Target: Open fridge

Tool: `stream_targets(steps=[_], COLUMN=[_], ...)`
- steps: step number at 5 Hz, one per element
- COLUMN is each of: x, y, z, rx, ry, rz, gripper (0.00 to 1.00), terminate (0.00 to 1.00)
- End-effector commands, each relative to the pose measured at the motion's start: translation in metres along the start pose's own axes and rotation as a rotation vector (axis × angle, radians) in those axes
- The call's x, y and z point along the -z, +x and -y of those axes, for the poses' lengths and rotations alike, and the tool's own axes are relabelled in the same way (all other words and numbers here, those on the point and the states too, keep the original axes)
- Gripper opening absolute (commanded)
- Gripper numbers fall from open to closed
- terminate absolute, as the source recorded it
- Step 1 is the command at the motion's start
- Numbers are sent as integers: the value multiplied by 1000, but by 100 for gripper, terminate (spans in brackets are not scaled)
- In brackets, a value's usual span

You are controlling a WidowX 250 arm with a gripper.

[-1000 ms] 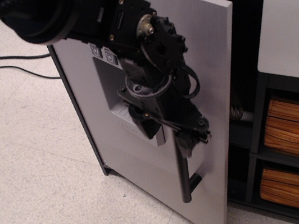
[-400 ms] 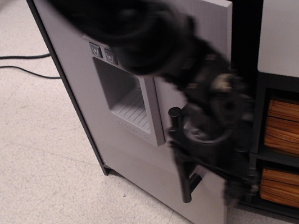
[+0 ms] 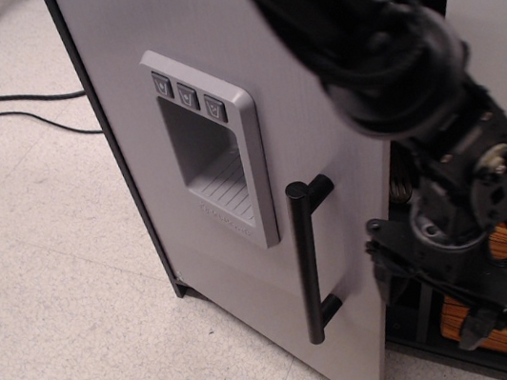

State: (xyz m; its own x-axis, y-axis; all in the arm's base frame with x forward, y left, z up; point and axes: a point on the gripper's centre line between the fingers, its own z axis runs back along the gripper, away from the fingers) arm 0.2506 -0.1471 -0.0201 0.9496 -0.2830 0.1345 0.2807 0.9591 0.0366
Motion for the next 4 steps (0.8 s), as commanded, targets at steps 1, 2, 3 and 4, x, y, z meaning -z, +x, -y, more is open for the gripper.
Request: stream_targets(steps=[1, 2, 3, 4], x=[-8, -11, -19, -21], y=[39, 56, 68, 74], z=[-2, -17, -33, -44], rx=[-41, -65, -80, -107], ry=[9, 17, 31, 34], rz=[70, 79, 85, 88], gripper=[100, 100, 100, 100], terminate=[0, 0, 0, 0])
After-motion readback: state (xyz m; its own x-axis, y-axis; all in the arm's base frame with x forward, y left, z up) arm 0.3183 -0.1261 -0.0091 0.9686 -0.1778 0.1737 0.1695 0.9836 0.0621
